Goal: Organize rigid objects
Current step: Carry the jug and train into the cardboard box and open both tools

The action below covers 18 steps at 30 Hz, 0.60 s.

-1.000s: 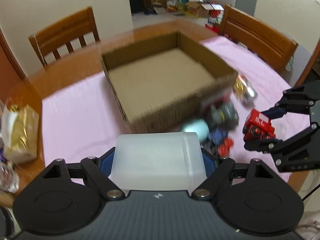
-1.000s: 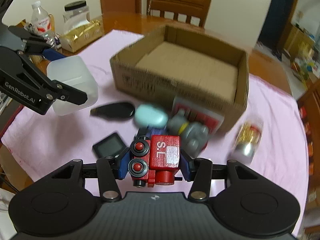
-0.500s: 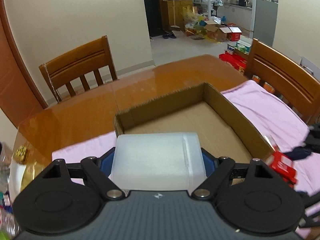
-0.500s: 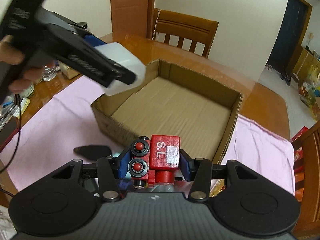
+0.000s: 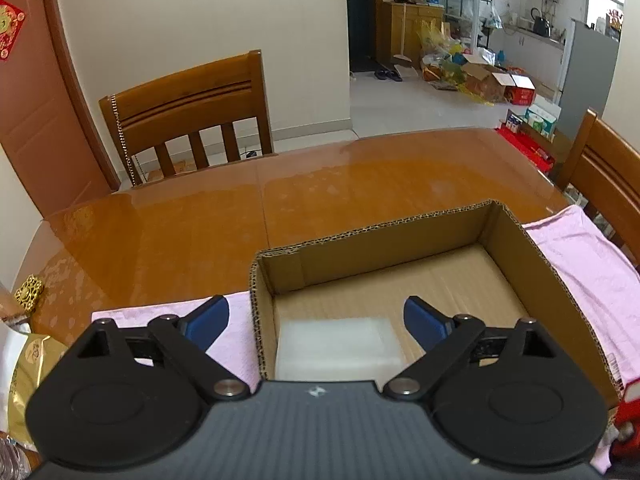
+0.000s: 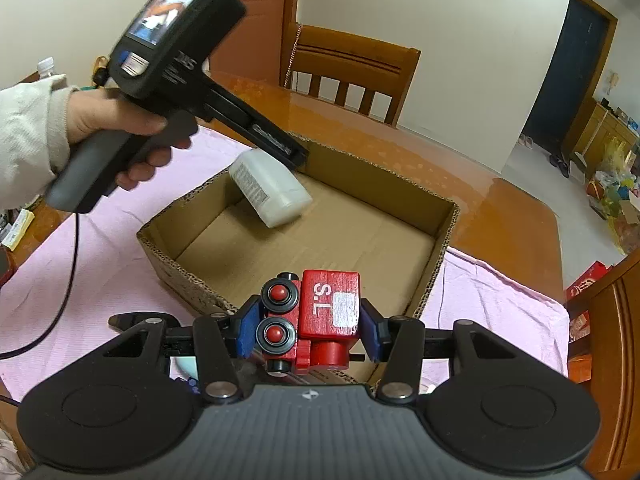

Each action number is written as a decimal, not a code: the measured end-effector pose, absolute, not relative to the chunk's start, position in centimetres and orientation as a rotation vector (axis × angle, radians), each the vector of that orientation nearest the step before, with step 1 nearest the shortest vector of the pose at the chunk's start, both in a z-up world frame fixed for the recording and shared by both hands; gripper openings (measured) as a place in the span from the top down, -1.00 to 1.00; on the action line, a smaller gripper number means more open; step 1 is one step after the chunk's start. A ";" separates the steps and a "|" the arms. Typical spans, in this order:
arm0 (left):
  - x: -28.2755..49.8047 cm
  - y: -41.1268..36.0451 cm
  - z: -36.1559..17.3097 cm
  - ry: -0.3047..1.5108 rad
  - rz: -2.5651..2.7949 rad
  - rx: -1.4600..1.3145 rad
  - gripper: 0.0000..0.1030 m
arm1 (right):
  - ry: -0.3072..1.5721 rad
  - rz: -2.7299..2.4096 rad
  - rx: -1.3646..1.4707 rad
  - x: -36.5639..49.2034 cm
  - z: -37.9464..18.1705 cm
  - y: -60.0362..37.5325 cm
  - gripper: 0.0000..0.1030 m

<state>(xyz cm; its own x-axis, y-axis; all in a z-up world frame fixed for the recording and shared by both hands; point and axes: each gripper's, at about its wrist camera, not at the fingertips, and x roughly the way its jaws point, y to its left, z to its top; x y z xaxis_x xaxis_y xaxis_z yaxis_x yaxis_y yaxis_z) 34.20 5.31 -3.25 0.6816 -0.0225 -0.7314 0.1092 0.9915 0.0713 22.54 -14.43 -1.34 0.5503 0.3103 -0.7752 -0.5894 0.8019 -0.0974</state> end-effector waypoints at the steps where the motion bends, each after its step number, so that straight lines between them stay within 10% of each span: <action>1: 34.0 5.5 -3.1 0.817 -0.073 0.111 -0.87 | 0.833 0.545 -0.369 22.6 -1.4 -14.4 -0.07; 18: 23.4 9.6 -1.7 0.792 0.056 0.028 -0.99 | 0.861 0.553 -0.358 27.7 -1.5 -13.0 -0.07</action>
